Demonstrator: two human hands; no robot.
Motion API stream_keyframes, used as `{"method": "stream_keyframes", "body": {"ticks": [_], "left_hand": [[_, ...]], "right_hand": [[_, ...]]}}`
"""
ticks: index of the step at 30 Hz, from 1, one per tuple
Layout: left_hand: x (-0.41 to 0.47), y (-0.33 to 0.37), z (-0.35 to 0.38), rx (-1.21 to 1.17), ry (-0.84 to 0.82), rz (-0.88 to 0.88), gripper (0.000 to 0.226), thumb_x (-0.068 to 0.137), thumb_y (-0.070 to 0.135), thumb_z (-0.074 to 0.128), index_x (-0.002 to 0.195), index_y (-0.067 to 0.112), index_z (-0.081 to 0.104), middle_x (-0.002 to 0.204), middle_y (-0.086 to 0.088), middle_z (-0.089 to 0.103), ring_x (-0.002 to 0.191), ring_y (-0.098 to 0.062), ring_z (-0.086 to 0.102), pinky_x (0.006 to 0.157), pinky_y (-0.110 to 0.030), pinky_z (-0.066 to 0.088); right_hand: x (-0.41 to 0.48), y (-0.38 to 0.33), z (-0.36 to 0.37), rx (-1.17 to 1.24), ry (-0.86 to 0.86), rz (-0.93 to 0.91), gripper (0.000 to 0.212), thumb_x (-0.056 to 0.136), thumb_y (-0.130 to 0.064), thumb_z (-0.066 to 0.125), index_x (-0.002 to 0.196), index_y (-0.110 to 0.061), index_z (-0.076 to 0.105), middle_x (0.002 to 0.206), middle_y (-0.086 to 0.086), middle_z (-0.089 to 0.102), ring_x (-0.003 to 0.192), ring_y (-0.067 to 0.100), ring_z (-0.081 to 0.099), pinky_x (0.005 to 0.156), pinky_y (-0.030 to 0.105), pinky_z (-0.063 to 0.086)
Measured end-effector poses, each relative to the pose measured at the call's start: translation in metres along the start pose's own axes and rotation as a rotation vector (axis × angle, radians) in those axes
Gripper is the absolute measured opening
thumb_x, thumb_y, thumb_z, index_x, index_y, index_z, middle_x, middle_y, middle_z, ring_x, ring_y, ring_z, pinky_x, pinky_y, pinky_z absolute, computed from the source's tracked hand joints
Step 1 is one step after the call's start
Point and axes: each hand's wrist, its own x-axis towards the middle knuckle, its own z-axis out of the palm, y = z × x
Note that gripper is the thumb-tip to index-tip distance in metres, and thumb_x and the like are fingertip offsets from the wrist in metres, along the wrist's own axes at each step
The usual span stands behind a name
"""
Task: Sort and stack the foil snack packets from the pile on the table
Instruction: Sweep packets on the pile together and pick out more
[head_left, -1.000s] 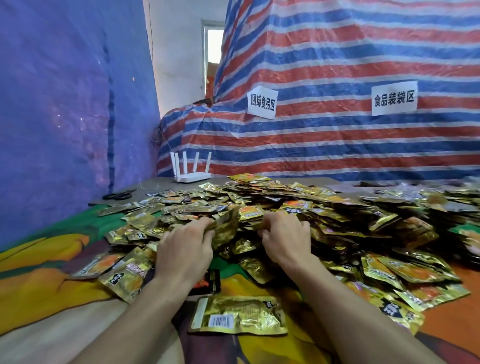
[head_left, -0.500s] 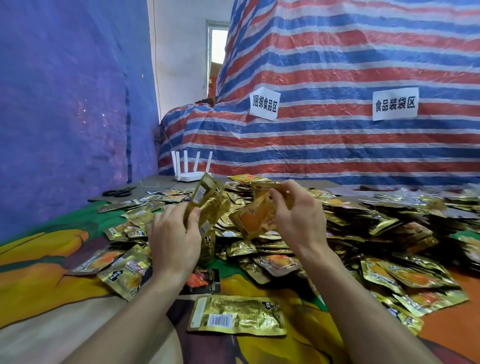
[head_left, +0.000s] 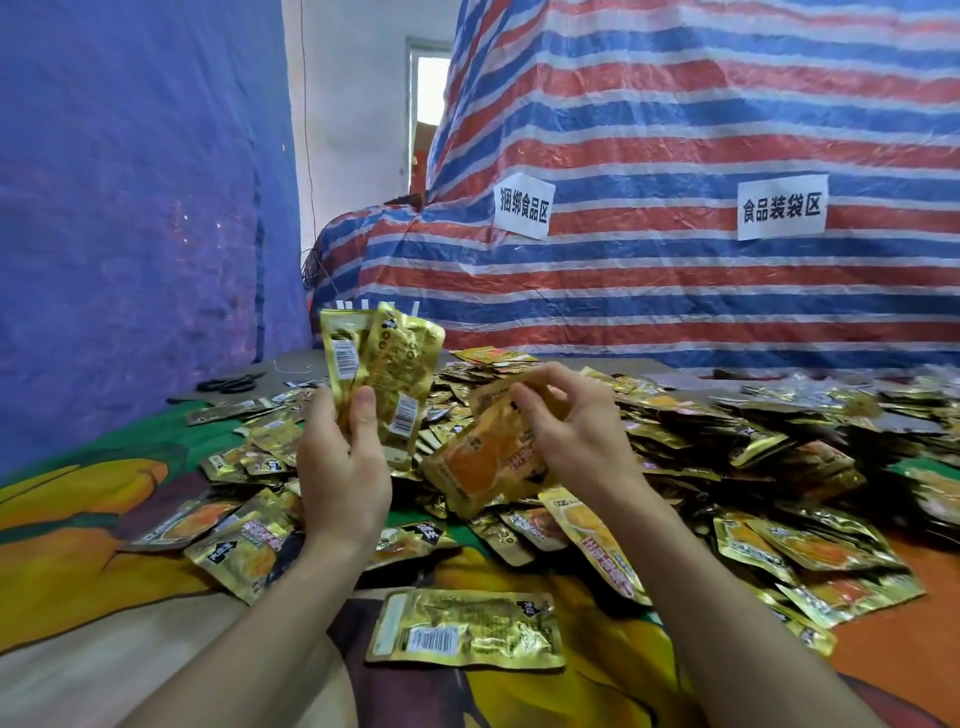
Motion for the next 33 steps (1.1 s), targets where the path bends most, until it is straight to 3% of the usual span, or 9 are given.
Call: {"method": "stream_keyframes", "body": {"ticks": [4,7,9,13,16,19,23,29,33], "left_hand": [[-0.008,0.004,0.005,-0.068,-0.145,-0.009,0.01,0.104,0.022,0.05,0.105,0.013,0.052,0.076,0.007,0.055,0.058,0.006,0.053,0.053,-0.012,0.041],[-0.014,0.003,0.008,-0.19,-0.303,-0.134,0.012,0.102,0.015,0.053,0.113,0.021,0.055,0.091,0.002,0.07,0.078,-0.005,0.068,0.064,-0.021,0.054],[-0.02,0.004,0.01,-0.295,-0.412,-0.272,0.014,0.103,0.013,0.052,0.112,0.023,0.058,0.093,-0.001,0.074,0.079,-0.013,0.072,0.06,-0.023,0.056],[-0.027,0.002,0.015,-0.349,-0.556,-0.406,0.027,0.1,0.041,0.051,0.112,0.02,0.062,0.099,-0.003,0.074,0.084,-0.009,0.071,0.066,-0.016,0.054],[-0.032,-0.001,0.017,-0.302,-0.674,-0.455,0.045,0.081,0.049,0.074,0.118,0.025,0.06,0.104,-0.002,0.075,0.094,-0.02,0.073,0.078,-0.037,0.059],[-0.033,-0.001,0.019,-0.324,-0.63,-0.494,0.033,0.084,0.023,0.077,0.112,0.021,0.06,0.102,-0.007,0.075,0.091,-0.027,0.074,0.075,-0.045,0.062],[-0.027,-0.003,0.019,-0.361,-0.44,-0.454,0.028,0.09,0.005,0.069,0.11,0.016,0.053,0.099,-0.011,0.075,0.085,-0.03,0.075,0.07,-0.046,0.062],[-0.037,-0.004,0.022,-0.216,-0.671,-0.363,0.039,0.087,0.002,0.073,0.115,0.026,0.06,0.102,-0.002,0.076,0.095,-0.02,0.074,0.084,-0.041,0.06],[-0.024,0.01,0.037,-0.061,-0.716,-0.336,0.037,0.072,0.013,0.081,0.104,0.024,0.066,0.088,0.005,0.076,0.08,-0.011,0.073,0.074,-0.033,0.061]], "right_hand": [[-0.001,0.001,0.003,0.144,-0.074,0.028,0.01,0.09,-0.023,0.075,0.095,-0.015,0.075,0.079,-0.009,0.074,0.075,0.005,0.071,0.062,0.019,0.053],[-0.002,0.003,0.004,0.255,-0.003,0.06,0.018,0.084,-0.024,0.082,0.093,-0.01,0.075,0.083,0.0,0.077,0.076,0.013,0.073,0.065,0.023,0.055],[-0.004,0.007,0.007,0.249,0.069,0.077,0.023,0.079,-0.026,0.086,0.09,-0.009,0.074,0.082,0.003,0.076,0.076,0.018,0.074,0.067,0.031,0.06],[-0.008,0.015,0.013,0.156,0.161,0.109,0.023,0.079,-0.032,0.086,0.087,-0.018,0.07,0.081,-0.001,0.074,0.073,0.014,0.072,0.065,0.029,0.059],[-0.009,0.019,0.02,0.161,0.259,0.21,0.023,0.081,-0.037,0.083,0.085,-0.02,0.069,0.079,-0.003,0.073,0.074,0.015,0.071,0.066,0.031,0.058],[-0.011,0.02,0.029,0.135,0.268,0.398,0.033,0.084,-0.052,0.075,0.092,-0.021,0.065,0.087,-0.004,0.069,0.08,0.015,0.067,0.071,0.035,0.056],[-0.01,0.012,0.035,0.385,0.185,0.678,0.046,0.09,-0.063,0.061,0.107,-0.02,0.055,0.101,0.0,0.066,0.09,0.013,0.062,0.069,0.031,0.047],[-0.016,0.012,0.049,0.349,0.148,0.505,0.041,0.104,-0.045,0.046,0.097,-0.012,0.069,0.093,0.011,0.074,0.085,0.022,0.068,0.083,0.039,0.055],[-0.016,0.012,0.046,0.265,0.187,0.36,0.04,0.1,-0.05,0.053,0.081,-0.017,0.066,0.072,-0.004,0.069,0.064,0.008,0.063,0.062,0.029,0.053]]}}
